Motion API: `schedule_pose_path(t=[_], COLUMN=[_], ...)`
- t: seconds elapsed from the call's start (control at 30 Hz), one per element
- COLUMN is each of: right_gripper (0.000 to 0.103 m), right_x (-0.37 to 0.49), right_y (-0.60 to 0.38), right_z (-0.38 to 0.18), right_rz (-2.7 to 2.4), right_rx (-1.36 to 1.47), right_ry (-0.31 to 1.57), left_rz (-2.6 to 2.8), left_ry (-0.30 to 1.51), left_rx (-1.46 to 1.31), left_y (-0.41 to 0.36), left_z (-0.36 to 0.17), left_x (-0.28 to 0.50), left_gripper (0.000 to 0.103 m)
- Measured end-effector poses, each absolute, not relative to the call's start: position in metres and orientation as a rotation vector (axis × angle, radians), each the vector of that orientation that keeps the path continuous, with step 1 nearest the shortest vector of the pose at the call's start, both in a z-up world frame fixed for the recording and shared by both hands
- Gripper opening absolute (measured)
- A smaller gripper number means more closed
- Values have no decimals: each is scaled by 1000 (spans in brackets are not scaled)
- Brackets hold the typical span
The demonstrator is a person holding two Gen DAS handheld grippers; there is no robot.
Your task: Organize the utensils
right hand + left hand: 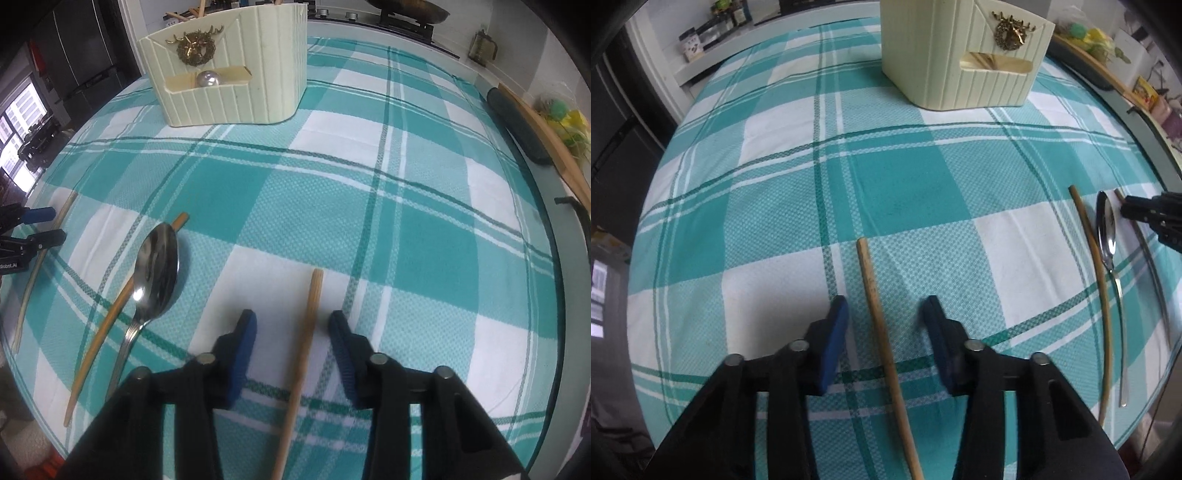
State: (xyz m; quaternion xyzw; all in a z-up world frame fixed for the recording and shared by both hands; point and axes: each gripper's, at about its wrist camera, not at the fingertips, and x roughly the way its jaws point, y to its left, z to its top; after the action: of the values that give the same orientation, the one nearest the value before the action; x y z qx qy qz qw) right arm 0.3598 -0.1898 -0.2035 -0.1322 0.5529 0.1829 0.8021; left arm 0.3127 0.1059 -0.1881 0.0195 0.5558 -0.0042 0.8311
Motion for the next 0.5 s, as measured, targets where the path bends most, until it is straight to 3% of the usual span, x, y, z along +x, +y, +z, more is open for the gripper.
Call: schedule_pose_path(t=[0.03, 0.07, 0.27, 0.5], right_gripper=[9, 8, 7, 7], right_x=[364, 367, 368, 327], right_y=[-188, -188, -197, -212], right_z=[-203, -203, -187, -99], right_rz=[386, 381, 378, 423], right_rx=[-285, -277, -162, -88], right_ry=[1181, 1184, 1121, 875], left_rz=[-3, -6, -12, -26], left_ry=[1175, 1172, 1046, 809], left_rx=[63, 70, 10, -71], left_y=[103, 100, 103, 113], left_z=[-187, -187, -151, -60], left_x=[314, 314, 297, 257], left_gripper=[10, 6, 5, 5])
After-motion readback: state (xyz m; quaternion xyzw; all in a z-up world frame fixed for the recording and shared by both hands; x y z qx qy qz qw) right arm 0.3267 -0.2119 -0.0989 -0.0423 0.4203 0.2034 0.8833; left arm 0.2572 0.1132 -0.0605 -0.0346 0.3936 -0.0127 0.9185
